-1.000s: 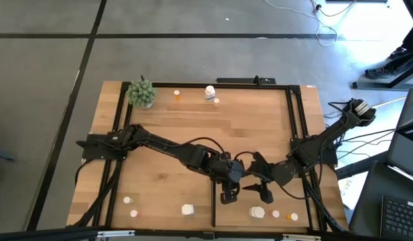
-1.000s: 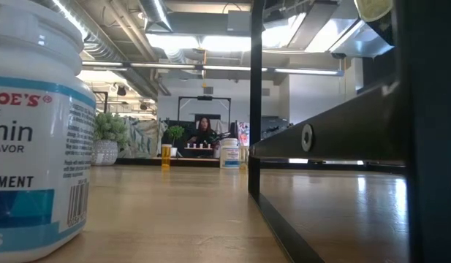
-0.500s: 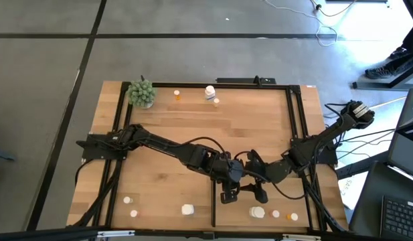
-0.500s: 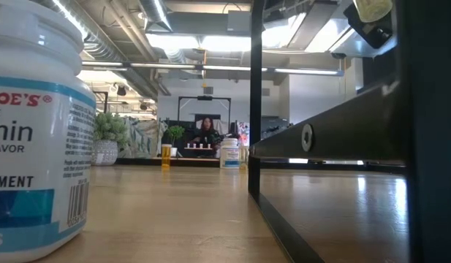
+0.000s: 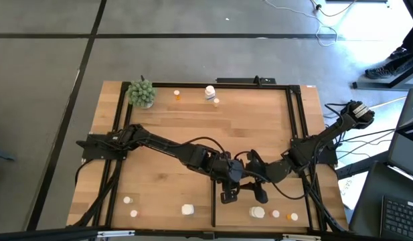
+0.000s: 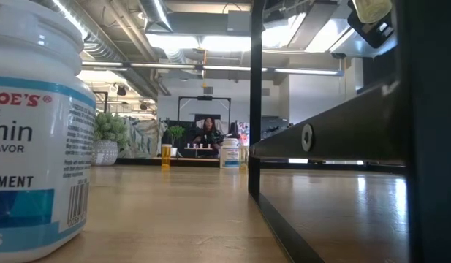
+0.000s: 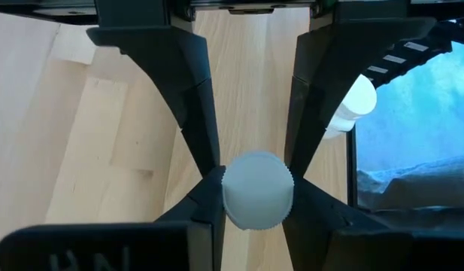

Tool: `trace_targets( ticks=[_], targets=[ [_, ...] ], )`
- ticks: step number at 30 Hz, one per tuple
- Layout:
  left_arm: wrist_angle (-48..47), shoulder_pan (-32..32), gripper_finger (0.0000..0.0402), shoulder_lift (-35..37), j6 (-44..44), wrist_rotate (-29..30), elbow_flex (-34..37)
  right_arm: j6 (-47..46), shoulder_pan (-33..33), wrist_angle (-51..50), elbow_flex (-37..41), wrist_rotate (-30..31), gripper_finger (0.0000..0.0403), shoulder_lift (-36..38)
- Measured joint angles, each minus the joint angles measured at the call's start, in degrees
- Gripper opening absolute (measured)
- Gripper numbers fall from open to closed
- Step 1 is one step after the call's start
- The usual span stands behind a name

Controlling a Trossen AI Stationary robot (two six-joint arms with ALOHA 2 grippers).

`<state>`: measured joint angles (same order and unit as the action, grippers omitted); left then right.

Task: Pick and place medicine bottles onto shelf by color
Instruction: Put the middle yellow pill bottle on the shelf

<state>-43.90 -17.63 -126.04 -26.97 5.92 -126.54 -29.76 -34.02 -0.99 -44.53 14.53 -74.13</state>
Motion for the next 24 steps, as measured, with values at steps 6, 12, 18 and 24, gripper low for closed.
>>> trace_targets(
  ticks=[6,12,18,24],
  targets=[
    [0.02,0.07,0.0088,0.00,-0.03,-0.09,0.00,0.08,0.00,-0.08,-0.02,-0.88,0.0161,0.00],
    [0.29,0.27,0.0088,-0.02,-0.03,-0.17,0.01,0.00,0.00,-0.58,-0.04,-1.06,0.0161,0.01],
    [1.33,0.74,0.0088,-0.02,0.04,-0.05,0.04,-0.57,0.02,-2.21,-0.04,-2.49,0.0160,-0.02],
    [1.25,0.76,0.0088,-0.02,0.03,-0.21,0.04,-0.33,0.00,-3.23,-0.04,-2.70,0.0160,-0.04]
  ],
)
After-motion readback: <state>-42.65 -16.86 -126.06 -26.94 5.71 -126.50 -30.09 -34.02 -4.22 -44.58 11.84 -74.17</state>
